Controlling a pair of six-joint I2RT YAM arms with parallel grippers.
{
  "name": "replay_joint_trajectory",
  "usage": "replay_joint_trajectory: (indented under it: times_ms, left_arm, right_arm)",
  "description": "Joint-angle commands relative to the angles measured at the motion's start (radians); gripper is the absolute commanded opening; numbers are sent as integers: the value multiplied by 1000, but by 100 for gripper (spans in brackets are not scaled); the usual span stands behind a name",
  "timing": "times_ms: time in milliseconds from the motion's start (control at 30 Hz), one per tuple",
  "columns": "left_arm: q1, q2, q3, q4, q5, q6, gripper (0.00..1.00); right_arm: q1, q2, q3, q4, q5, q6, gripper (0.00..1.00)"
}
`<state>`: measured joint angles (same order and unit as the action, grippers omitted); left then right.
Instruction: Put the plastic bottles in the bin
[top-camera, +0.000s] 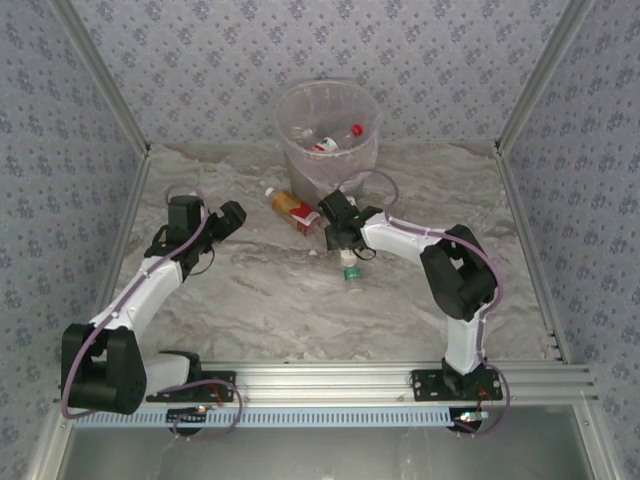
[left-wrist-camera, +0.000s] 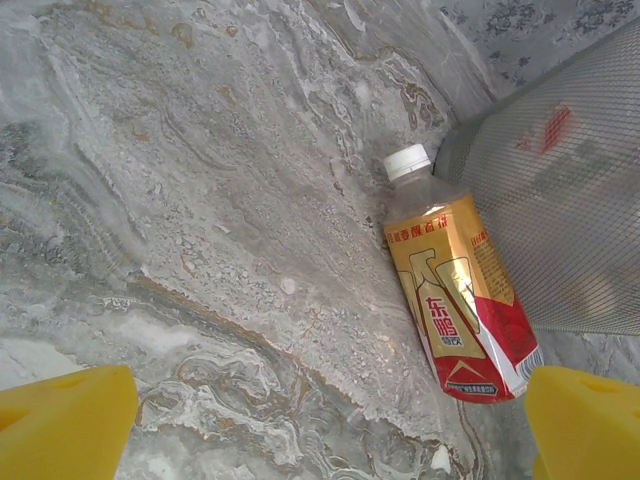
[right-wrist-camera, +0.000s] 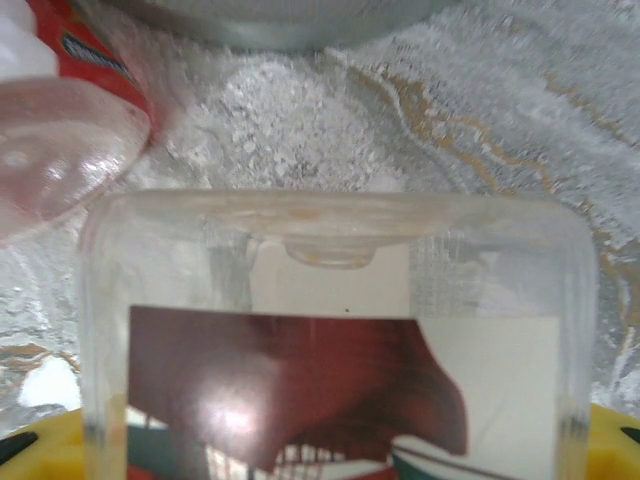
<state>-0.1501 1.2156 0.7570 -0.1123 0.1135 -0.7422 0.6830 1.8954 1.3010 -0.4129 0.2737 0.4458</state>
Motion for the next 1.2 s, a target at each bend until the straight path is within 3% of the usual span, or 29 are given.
replay_joint_trajectory:
  times_ms: [0,200,467,1167]
  left_arm:
    - [7,7,40,-6,19,14,100]
    - [7,10,39,-5,22,11,100]
    - [7,16,39,2,34,4,99]
    - [7,24,44,17,85,-16,100]
  right_arm:
    - [4,-74,-40,37,43,13,44]
    - [3,-177,-100,90,59,13,32]
    - [2,-338,-196,150,79,-8,0]
    - [-15,-618,-223,219,71,-88,0]
